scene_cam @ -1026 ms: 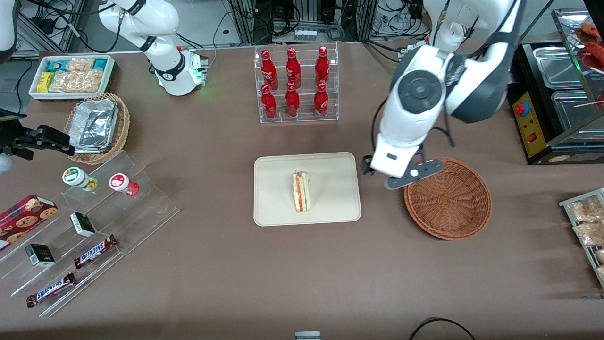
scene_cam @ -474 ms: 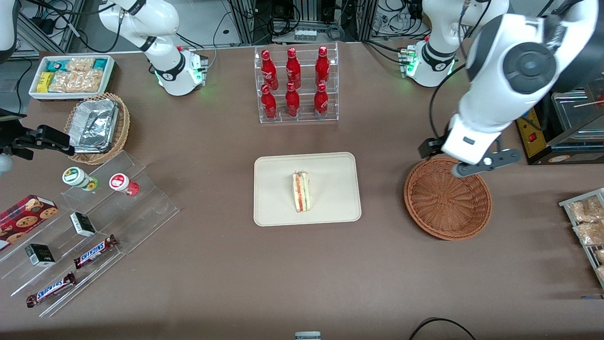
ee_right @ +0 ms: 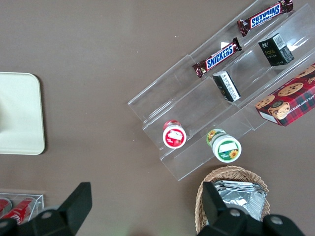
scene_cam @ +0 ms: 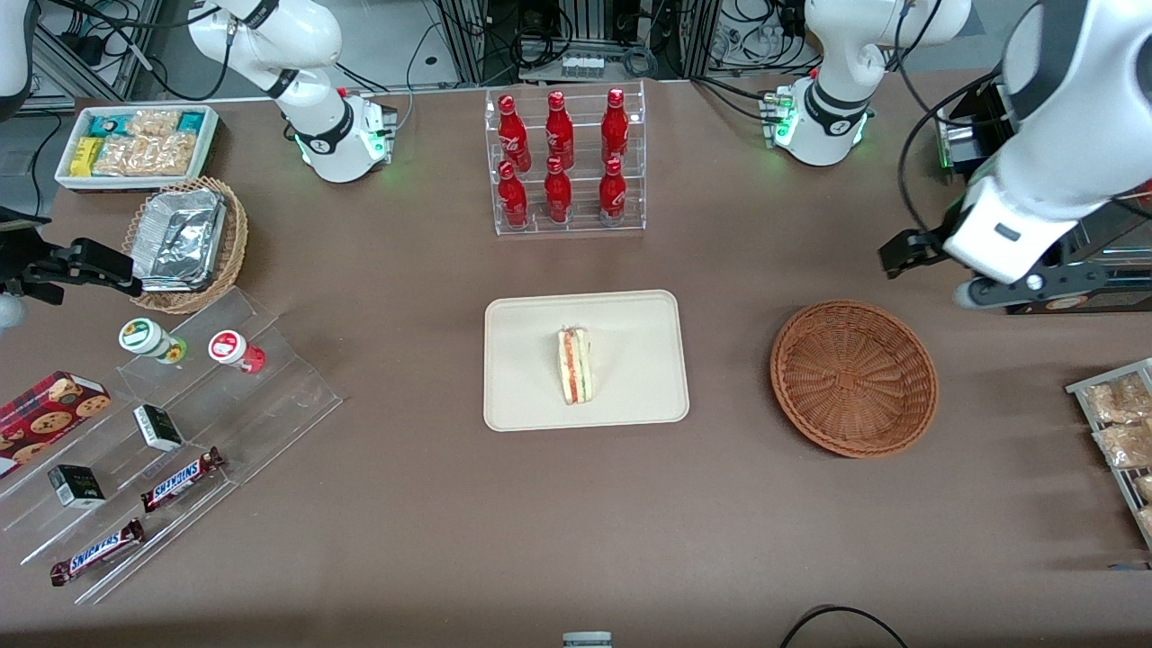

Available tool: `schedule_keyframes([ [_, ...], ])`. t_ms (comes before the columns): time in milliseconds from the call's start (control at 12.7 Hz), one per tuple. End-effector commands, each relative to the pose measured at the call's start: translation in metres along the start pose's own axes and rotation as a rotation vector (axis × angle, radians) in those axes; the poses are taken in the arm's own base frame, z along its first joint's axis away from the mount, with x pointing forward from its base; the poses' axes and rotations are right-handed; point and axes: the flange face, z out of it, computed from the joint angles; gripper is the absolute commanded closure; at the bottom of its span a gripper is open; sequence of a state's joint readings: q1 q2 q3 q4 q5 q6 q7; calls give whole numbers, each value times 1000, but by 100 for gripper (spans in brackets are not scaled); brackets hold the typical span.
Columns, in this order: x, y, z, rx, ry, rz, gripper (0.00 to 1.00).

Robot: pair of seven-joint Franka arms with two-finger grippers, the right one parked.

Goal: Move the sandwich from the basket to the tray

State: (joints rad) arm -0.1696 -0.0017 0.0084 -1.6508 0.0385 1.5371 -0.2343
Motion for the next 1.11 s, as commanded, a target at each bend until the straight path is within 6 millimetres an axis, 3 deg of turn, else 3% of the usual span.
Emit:
schedule_keyframes([
  [0,-19,-34,-11,-40,7,42,1],
  [158,-21,-69,-16,-54,4,56,1],
  [316,-23,-84,-20,-61,4,88,1],
  [632,-12,-77,-20,-62,15,96,1],
  [868,8,-48,-18,-58,18,138,1],
  [1026,11,-46,-17,-58,18,141,1],
])
